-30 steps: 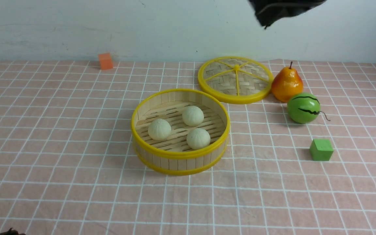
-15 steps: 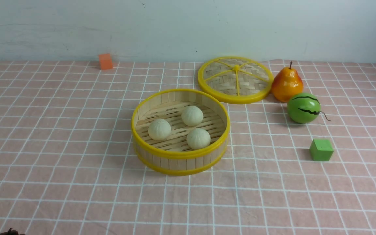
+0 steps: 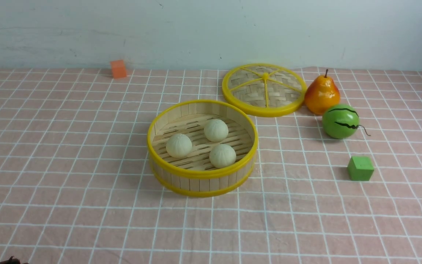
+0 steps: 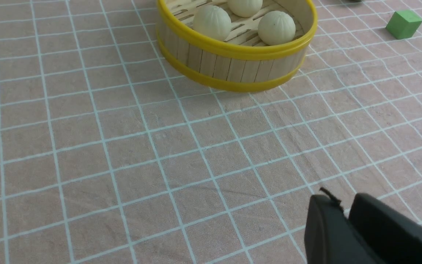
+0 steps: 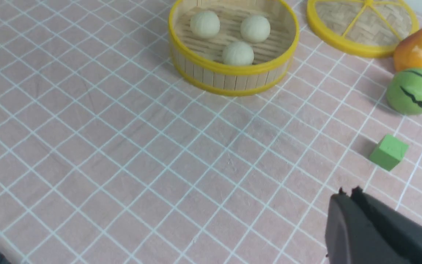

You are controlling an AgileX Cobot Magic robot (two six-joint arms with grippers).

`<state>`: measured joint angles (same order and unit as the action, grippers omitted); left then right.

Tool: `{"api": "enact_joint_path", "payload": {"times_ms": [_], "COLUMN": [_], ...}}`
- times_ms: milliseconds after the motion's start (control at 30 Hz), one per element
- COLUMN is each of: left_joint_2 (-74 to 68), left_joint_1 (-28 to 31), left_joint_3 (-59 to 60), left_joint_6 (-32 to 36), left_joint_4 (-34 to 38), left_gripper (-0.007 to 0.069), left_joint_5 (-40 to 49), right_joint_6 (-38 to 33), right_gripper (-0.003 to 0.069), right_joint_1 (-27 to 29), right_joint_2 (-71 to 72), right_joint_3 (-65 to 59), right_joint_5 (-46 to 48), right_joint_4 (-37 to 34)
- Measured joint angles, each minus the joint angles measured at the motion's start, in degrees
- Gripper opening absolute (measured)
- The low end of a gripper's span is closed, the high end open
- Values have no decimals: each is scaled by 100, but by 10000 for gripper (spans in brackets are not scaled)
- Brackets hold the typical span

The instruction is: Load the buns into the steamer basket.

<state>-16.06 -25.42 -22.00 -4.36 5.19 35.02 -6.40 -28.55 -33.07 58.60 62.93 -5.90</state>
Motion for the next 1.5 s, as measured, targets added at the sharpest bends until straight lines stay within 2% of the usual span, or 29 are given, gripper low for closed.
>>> {"api": "enact_joint_path", "payload": {"times_ms": [200,300,433,467,533,600,700,733,767,800,833,1000,1067,1233,1500], "left_joint_2": [0,0,0,0,0,0,0,0,0,0,0,0,0,0,0], "left_joint_1": [0,0,0,0,0,0,0,0,0,0,0,0,0,0,0], "left_joint_3": [0,0,0,0,0,0,0,0,0,5,4,4,4,4,4], "left_joint_6": [0,0,0,0,0,0,0,0,0,0,0,0,0,0,0], "left_joint_4": [0,0,0,0,0,0,0,0,0,0,0,0,0,0,0], "left_gripper": [92,92,92,92,96,101,106,106,109,110,110,110,110,113,122], "left_joint_5": [0,0,0,0,0,0,0,0,0,0,2,12,12,28,35], "right_joint_6": [0,0,153,165,281,299,299,299,299,299,303,433,717,1055,1164], "right_gripper": [0,-6,-21,-21,-21,-21,-21,-21,-21,-21,-21,-21,-21,-21,-21], "right_joint_1": [0,0,32,41,237,506,1107,1206,1665,1716,2150,2855,3040,3064,3057], "right_joint_2": [224,389,1082,1124,1735,2231,2832,2918,3235,3258,3359,3364,3364,3364,3364], "right_joint_3": [-350,-695,-1983,-1983,-3047,-3666,-4427,-4516,-4834,-4907,-5197,-5762,-5988,-5999,-5948], "right_joint_5": [211,-191,-2317,-2438,-3933,-4713,-5325,-5348,-5367,-5367,-5313,-5214,-5016,-4383,-4069], "right_joint_4": [-101,-138,248,274,545,590,338,289,73,52,-66,-146,-137,216,332]}}
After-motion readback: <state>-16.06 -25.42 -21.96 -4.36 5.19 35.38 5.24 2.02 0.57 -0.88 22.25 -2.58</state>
